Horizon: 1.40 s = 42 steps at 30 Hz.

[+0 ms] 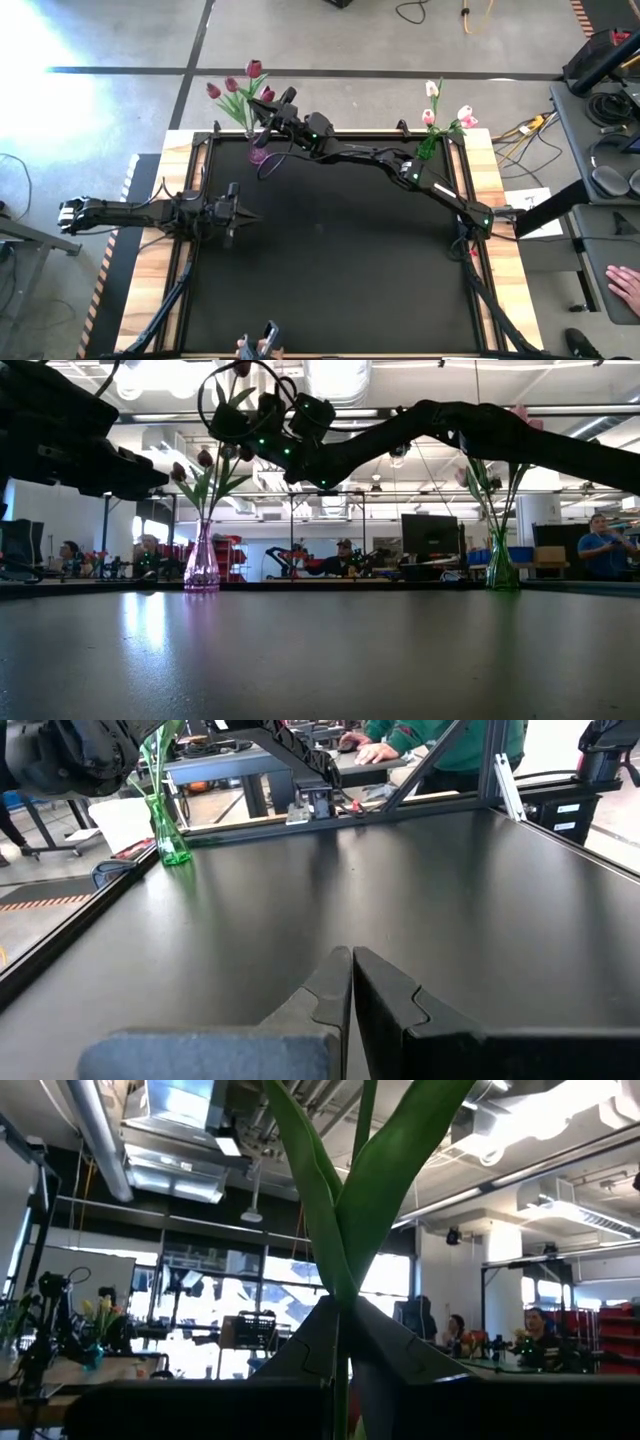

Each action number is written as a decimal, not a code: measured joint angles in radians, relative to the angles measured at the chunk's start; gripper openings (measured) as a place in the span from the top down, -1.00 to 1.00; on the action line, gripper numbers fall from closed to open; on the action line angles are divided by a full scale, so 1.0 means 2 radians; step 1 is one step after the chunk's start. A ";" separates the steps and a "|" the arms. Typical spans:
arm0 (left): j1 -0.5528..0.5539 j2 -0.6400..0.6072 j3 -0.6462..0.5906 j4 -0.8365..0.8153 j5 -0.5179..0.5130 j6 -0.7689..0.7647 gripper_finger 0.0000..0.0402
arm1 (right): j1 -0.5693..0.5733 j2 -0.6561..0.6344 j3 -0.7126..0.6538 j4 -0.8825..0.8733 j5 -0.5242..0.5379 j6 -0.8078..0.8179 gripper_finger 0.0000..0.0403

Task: Sort flowers into vase by color
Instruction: Put the red flower into the violet vase

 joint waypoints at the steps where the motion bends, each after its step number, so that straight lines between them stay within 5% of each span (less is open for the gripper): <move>1: 0.000 0.000 0.000 0.000 0.000 0.000 1.00 | 0.000 0.001 0.000 0.000 0.000 0.000 0.94; 24: 0.000 0.000 0.000 0.000 -0.001 -0.004 1.00 | 0.000 0.014 0.000 -0.093 0.002 0.010 0.94; 31: 0.000 0.000 0.000 0.000 -0.001 -0.004 1.00 | 0.000 0.014 0.000 -0.128 0.044 0.029 0.93; 42: 0.000 0.000 0.000 0.000 -0.001 -0.004 1.00 | 0.007 0.014 0.000 -0.154 0.046 0.037 0.36</move>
